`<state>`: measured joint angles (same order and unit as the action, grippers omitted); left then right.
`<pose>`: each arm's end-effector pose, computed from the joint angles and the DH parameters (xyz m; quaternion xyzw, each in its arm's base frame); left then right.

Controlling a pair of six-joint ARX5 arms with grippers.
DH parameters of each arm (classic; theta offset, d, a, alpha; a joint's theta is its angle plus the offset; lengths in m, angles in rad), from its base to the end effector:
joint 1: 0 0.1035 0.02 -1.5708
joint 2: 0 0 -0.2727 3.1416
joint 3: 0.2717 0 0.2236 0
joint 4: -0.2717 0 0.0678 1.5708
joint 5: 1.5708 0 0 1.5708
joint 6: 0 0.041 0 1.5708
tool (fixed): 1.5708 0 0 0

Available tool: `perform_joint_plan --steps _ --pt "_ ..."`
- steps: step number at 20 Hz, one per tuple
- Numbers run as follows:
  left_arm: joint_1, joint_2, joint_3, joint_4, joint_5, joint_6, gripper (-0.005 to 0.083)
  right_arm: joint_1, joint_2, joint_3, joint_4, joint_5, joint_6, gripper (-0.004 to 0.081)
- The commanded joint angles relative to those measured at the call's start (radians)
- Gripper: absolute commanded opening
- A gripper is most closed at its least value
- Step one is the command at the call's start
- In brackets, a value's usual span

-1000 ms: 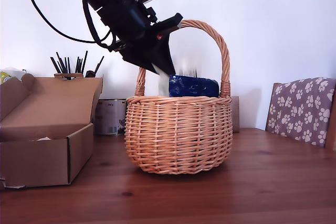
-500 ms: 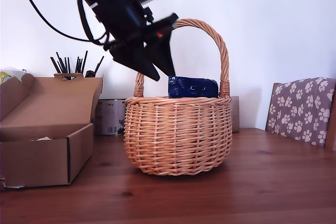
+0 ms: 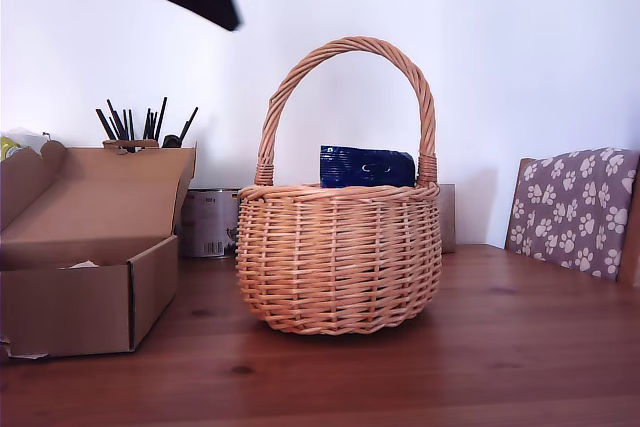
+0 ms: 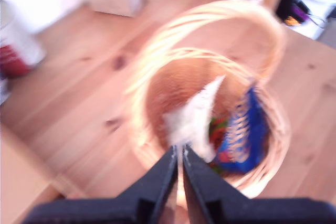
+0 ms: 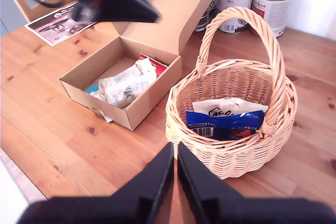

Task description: Move the bags of Easter eggs from the cardboard box on the left into the woven basket on the right side.

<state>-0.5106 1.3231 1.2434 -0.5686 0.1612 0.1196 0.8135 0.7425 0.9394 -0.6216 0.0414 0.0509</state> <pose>0.2227 -0.1323 0.3452 0.1087 0.2944 -0.3306 0.8900 0.0821 0.0844 0.3441 -0.0643 0.2011 0.3631 0.9075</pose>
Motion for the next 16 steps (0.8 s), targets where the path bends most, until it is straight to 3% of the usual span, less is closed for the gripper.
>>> perform_joint_plan --steps 1,4,9,11,12,15,16 --pt "0.034 -0.06 -0.097 -0.005 0.017 0.013 -0.0021 0.004 -0.008 0.0 0.007 0.002 -0.003 -0.0013" --pt "0.134 -0.182 -0.237 0.016 0.049 0.057 -0.0021 0.004 -0.008 0.0 0.007 0.0 -0.003 -0.0013" --pt "0.289 -0.257 -0.329 -0.06 0.119 0.191 -0.0021 0.022 0.002 0.0 0.006 -0.217 -0.05 -0.0013" --pt "0.323 -0.235 -0.329 -0.068 0.118 0.202 0.0007 0.05 0.011 0.0 0.003 -0.215 -0.041 -0.0013" --pt "0.333 -0.225 -0.329 -0.066 0.116 0.202 0.0093 0.057 0.016 0.0 0.005 -0.215 -0.041 -0.0013" --pt "0.343 -0.161 -0.329 -0.06 0.076 0.195 0.0657 0.059 0.034 0.0 0.009 -0.215 -0.046 -0.0013" --pt "0.343 -0.138 -0.329 -0.064 0.052 0.195 0.0781 0.059 0.038 0.0 0.011 -0.215 -0.048 -0.0013"
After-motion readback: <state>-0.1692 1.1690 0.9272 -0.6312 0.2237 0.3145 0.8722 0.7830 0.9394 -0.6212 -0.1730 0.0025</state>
